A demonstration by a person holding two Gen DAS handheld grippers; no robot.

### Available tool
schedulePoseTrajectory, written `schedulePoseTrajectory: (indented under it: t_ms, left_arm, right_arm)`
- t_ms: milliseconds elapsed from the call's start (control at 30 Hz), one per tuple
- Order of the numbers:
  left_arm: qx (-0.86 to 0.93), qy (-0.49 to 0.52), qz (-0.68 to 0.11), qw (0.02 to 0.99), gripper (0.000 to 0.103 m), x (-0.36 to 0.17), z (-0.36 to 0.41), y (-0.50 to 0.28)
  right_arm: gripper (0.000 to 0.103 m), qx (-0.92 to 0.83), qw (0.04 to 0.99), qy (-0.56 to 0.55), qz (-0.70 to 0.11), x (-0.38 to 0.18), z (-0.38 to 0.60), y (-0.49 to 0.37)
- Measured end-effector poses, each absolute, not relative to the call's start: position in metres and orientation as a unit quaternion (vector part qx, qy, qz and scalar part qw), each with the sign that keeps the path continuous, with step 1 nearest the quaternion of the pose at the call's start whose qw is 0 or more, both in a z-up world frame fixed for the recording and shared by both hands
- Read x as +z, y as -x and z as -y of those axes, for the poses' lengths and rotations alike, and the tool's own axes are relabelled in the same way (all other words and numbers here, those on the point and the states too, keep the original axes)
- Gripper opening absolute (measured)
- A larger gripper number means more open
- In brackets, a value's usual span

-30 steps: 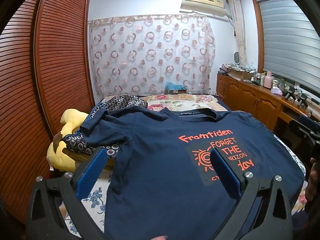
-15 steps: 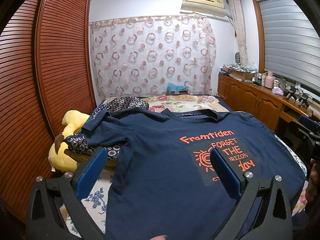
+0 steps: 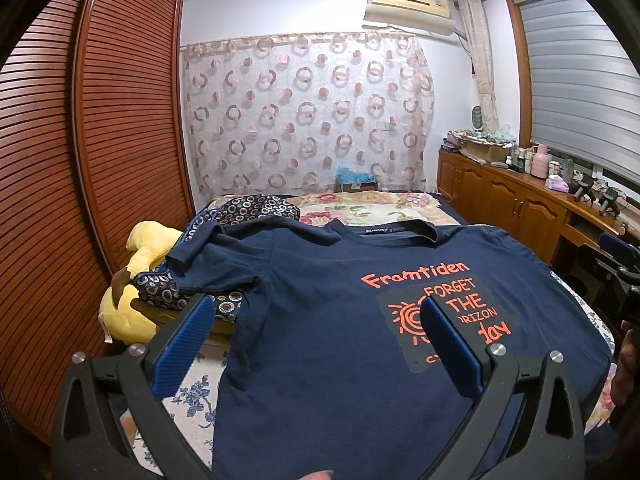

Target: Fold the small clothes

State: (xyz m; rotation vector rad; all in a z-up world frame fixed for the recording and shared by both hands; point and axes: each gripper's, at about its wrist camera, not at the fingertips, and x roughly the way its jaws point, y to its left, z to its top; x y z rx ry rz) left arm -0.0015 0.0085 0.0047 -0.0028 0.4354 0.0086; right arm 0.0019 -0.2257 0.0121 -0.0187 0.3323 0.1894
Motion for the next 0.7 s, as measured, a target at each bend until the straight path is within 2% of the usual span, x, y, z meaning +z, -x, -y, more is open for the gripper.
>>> schedulePoseTrajectory:
  t_ms: [700]
  left_arm:
    - [0.006, -0.001, -0.214, 0.977, 0.103, 0.0058, -0.0096, -0.0002]
  right_arm:
    - [0.103, 0.095, 0.982, 0.010, -0.165, 0.0131, 0.2251, -0.0017]
